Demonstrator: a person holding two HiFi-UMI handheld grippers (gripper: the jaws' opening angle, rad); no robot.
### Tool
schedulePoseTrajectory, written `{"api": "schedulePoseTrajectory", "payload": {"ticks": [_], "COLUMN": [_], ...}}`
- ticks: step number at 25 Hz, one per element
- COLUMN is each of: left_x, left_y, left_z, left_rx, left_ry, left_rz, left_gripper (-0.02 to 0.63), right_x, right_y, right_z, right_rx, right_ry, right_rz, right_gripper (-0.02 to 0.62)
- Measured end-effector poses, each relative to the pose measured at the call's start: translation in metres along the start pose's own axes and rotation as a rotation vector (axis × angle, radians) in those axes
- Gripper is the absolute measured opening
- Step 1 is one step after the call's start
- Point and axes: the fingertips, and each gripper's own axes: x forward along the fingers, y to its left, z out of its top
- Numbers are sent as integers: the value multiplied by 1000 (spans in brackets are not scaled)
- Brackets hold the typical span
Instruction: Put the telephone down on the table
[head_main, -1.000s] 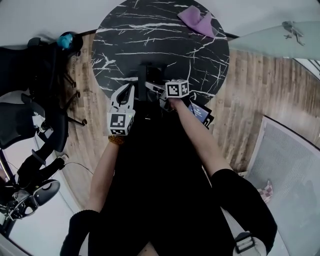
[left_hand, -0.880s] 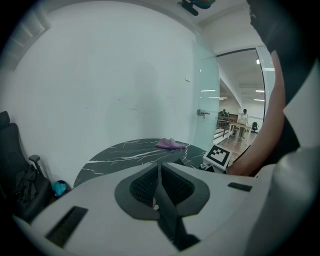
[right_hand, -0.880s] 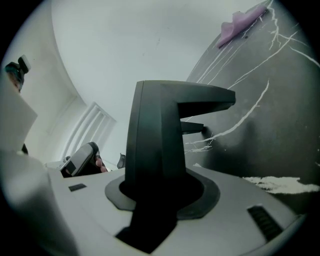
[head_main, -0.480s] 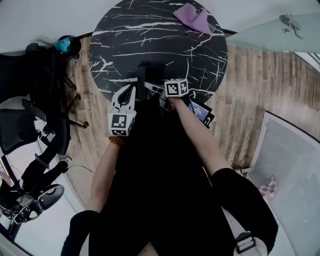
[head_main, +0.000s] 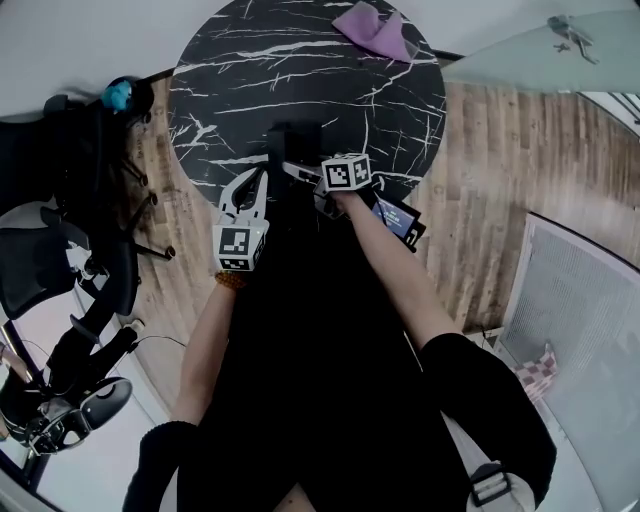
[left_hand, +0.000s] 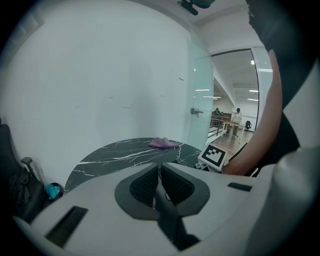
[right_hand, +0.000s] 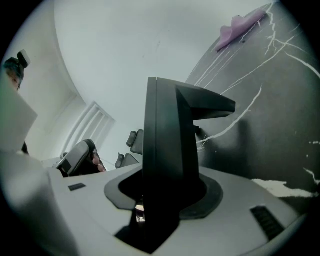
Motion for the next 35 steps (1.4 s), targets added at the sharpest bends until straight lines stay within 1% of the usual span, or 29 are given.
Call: {"api": "schedulePoseTrajectory", "payload": {"ticks": [6,13,21,35], "left_x": [-2,-4,-8,-9], "left_y": [-2,-5,-6,-13], "left_z": [1,-2,-4,-5], "left_rx": [26,23,26,20], "left_ry": [-2,-4,-7,-19], "left_rz": [-6,-5,-4,-12], "left_gripper": [28,28,28,28], "right_x": [1,-2,-5,-16], "right_y": [-1,-3,-8,-17], "right_z": [1,-1,0,2], "right_rx": [-15,-16,-34,-48], "right_ry": [1,3,5,-7], "right_rz": [-18,-44,-96,-177], "right_gripper": [181,193,230,260]}}
